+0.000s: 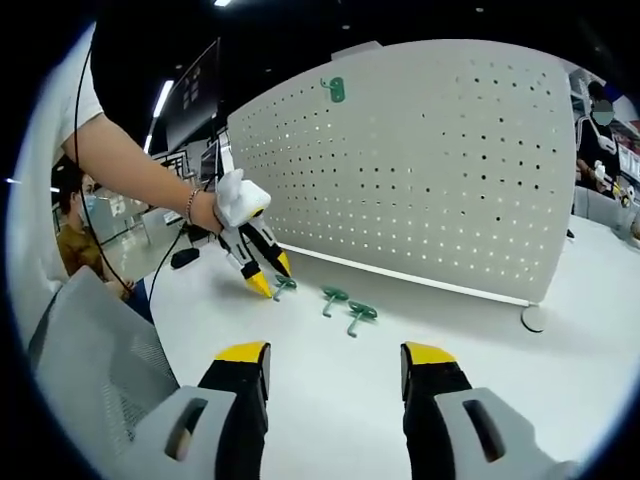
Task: Insert the hook assembly into the mounting plate slot until the hook locks in place.
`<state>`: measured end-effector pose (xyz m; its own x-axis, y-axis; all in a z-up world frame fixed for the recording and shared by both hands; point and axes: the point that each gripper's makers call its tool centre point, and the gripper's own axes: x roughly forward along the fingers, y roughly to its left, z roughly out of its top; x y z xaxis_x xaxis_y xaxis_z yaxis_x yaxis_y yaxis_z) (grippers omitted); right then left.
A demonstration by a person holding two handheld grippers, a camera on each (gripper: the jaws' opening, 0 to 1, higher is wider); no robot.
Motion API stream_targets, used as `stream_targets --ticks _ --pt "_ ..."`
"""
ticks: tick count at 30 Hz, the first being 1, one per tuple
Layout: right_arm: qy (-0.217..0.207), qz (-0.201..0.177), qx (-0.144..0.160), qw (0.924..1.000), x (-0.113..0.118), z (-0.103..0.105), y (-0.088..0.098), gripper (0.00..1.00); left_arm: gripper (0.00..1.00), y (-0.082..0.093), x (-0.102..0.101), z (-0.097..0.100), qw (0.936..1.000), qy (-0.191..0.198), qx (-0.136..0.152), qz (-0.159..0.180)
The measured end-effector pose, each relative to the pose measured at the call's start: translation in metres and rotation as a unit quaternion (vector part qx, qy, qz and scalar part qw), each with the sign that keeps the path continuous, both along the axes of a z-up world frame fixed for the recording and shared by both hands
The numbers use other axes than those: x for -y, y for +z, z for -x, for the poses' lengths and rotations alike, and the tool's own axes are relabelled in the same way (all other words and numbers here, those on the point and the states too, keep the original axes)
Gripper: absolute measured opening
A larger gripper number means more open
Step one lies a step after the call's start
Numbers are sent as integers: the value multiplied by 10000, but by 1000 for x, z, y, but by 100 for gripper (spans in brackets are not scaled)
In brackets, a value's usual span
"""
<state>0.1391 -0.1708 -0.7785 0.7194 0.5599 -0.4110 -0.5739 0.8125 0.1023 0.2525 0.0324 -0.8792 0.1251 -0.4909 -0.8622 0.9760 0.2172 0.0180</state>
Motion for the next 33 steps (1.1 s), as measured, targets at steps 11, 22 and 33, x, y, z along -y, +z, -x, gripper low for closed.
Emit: stream_targets --ticks 11,22,33 --pt "-16 16 -13 10000 1 0 0 49 13 0 -2 -9 9992 375 121 -3" --pt "-71 -109 5 9999 2 -1 2 50 5 -1 -2 -7 9990 242 349 -121" --pt "-89 -149 -4 9998 2 -2 2 50 4 -1 -3 -8 9988 160 416 -189"
